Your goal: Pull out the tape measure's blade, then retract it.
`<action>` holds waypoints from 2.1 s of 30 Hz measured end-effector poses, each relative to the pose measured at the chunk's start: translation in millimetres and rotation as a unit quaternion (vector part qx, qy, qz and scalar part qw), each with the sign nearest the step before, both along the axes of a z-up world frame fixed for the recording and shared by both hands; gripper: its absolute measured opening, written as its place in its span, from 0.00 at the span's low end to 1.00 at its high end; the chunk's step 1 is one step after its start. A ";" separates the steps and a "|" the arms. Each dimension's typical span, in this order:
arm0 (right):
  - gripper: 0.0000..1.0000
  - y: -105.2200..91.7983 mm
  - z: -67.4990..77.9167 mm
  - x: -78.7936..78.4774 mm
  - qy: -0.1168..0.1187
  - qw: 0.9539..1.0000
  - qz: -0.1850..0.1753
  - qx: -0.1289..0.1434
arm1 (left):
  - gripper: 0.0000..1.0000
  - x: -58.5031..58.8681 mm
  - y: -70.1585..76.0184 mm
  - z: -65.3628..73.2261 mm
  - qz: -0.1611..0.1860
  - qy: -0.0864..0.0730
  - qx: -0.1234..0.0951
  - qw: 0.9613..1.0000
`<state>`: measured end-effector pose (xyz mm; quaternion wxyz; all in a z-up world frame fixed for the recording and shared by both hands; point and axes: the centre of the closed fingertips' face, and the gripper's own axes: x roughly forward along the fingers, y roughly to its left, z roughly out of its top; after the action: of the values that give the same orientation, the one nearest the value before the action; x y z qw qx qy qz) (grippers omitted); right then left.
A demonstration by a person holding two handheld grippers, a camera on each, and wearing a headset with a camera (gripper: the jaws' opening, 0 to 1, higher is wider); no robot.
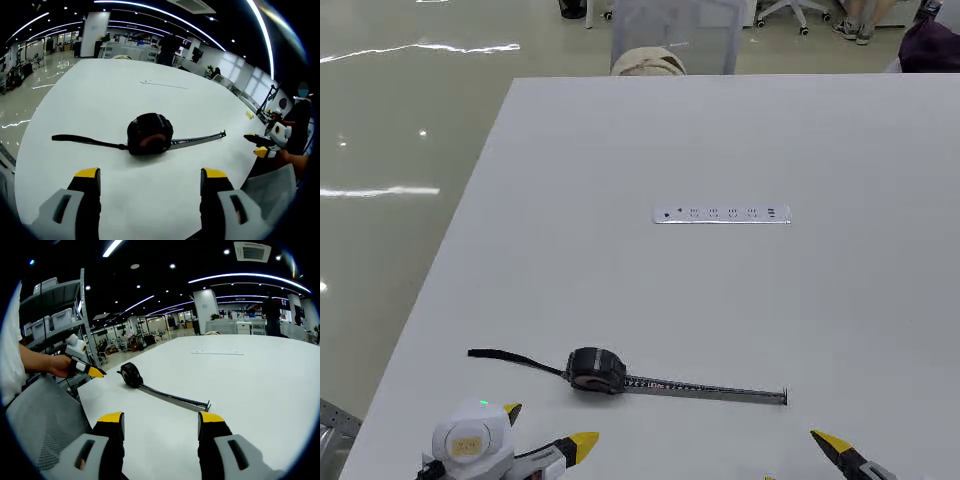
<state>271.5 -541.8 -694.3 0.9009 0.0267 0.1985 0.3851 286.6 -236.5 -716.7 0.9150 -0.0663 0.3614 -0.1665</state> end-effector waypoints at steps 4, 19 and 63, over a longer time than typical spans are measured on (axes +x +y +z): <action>0.59 0.1 -2.6 1.6 0.002 1.000 0.002 0.001 | 0.81 1.6 -3.9 -2.5 0.005 0.004 -0.006 1.000; 0.60 2.5 -7.6 5.7 0.006 1.000 0.008 -0.002 | 0.84 14.7 -15.0 -4.6 0.017 0.004 -0.012 1.000; 0.61 -3.5 -13.0 41.5 0.007 1.000 0.016 -0.010 | 0.84 53.6 -28.5 -15.9 0.038 0.012 -0.008 0.999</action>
<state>313.0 -545.4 -707.4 0.8936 0.0171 0.2087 0.3971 340.1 -265.1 -732.6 0.9159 -0.0890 0.3679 -0.1332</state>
